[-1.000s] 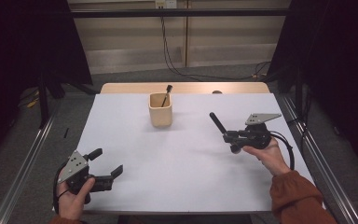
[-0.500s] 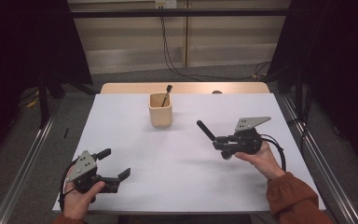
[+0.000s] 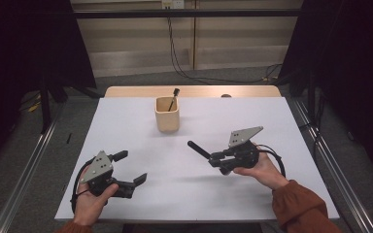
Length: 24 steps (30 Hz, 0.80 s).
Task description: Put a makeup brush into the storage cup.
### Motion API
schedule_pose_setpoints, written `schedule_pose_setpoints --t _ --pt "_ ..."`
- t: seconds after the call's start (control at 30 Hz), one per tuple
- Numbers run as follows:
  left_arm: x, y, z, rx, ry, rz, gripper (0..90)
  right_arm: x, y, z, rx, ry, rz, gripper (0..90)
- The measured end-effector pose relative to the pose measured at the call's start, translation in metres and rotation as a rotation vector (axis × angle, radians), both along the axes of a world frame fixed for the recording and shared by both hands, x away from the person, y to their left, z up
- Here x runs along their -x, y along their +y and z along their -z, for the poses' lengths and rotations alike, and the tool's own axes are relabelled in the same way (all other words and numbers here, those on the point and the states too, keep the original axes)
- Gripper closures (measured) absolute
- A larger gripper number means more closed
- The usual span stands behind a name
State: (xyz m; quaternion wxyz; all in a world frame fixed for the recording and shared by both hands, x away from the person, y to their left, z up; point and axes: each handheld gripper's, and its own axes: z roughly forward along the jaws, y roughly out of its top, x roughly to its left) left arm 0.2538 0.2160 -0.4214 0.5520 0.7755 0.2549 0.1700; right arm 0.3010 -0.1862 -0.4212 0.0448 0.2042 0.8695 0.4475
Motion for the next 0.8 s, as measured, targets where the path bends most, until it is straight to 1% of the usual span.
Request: schedule_pose_setpoints --t 0.07,0.1,0.13,0.17,0.27,0.37,0.43,0.6,0.8 --pt "-0.001 -0.006 0.0 -0.01 0.001 0.021 2.5 0.001 0.004 -0.001 0.001 0.003 -0.015 72.1" --pt "-0.001 -0.01 -0.001 -0.005 0.002 0.028 2.5 0.001 0.006 -0.001 0.003 0.002 -0.024 72.1" --pt "-0.002 -0.012 -0.001 -0.012 0.002 0.036 2.5 0.001 0.008 -0.001 0.0 0.006 -0.029 72.1" --pt "-0.002 -0.016 -0.001 -0.01 0.006 0.047 2.5 0.001 0.011 -0.001 -0.001 0.007 -0.038 72.1" --pt "-0.004 -0.022 -0.003 -0.018 0.007 0.076 2.5 0.003 0.018 0.001 0.013 0.01 -0.073 72.1" --pt "-0.005 -0.027 -0.004 -0.023 0.018 0.096 2.5 0.004 0.025 0.002 0.028 0.01 -0.104 72.1" --pt "-0.007 -0.03 -0.006 -0.034 0.018 0.103 2.5 0.005 0.028 0.001 0.036 0.015 -0.12 72.1" --pt "-0.01 -0.036 -0.008 -0.031 0.026 0.119 2.5 0.004 0.036 -0.001 0.068 0.014 -0.161 72.1" --pt "-0.013 -0.045 -0.012 -0.059 0.044 0.17 2.5 0.003 0.042 -0.002 0.125 0.02 -0.201 72.2"
